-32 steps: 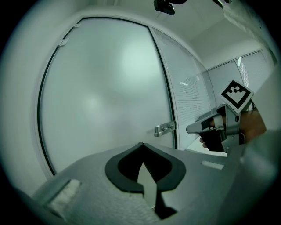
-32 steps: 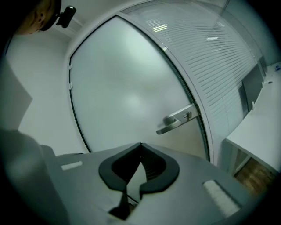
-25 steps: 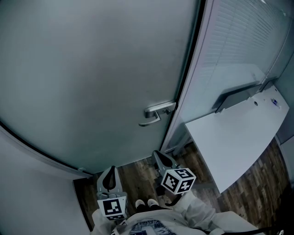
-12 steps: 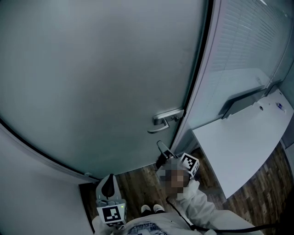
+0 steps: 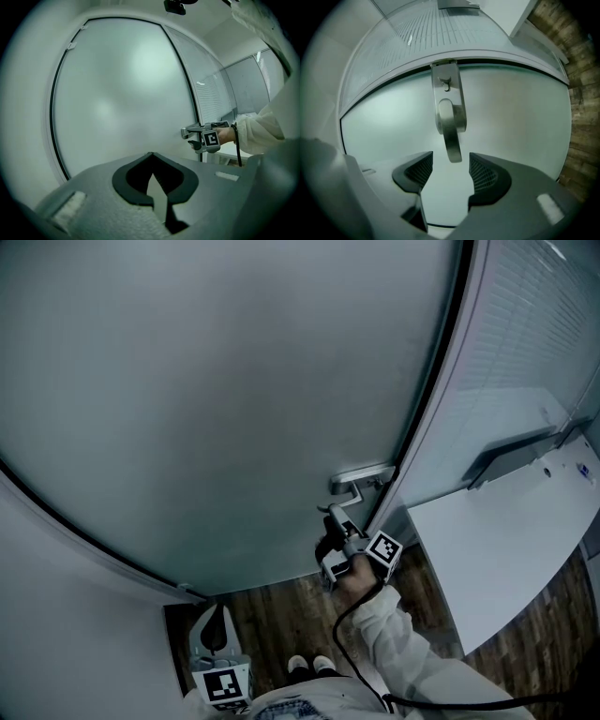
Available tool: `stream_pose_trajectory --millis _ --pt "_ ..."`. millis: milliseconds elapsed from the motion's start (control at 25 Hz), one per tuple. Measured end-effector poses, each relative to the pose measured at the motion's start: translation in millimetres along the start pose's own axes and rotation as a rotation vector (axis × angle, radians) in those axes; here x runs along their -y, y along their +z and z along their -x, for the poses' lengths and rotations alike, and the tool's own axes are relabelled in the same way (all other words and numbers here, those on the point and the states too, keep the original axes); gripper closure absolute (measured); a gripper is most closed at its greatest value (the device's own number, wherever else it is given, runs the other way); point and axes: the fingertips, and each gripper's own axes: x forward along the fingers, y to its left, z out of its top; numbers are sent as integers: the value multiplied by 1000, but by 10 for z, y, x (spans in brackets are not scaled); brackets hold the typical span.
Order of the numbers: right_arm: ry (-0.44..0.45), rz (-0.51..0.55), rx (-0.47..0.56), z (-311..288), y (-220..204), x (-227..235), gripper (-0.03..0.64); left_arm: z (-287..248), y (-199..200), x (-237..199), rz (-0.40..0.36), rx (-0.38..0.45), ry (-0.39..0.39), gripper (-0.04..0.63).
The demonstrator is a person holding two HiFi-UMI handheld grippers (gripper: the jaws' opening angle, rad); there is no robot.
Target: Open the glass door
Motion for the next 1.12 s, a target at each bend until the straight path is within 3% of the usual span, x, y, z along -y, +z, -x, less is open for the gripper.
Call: stream_pose_trajectory --millis 240,480,800,1120 --pt "12 11 -17 -201 76 -6 400 -17 -46 -49 2 0 30 594" --pt "-18 35 -38 -279 127 126 497 -99 -119 -19 8 -5 32 594" --pt "-54 238 -82 -283 111 134 508 -61 -76 24 49 16 46 592" --pt "-115 291 -96 -271 -10 165 509 -22 -16 114 -11 -6 -7 592"
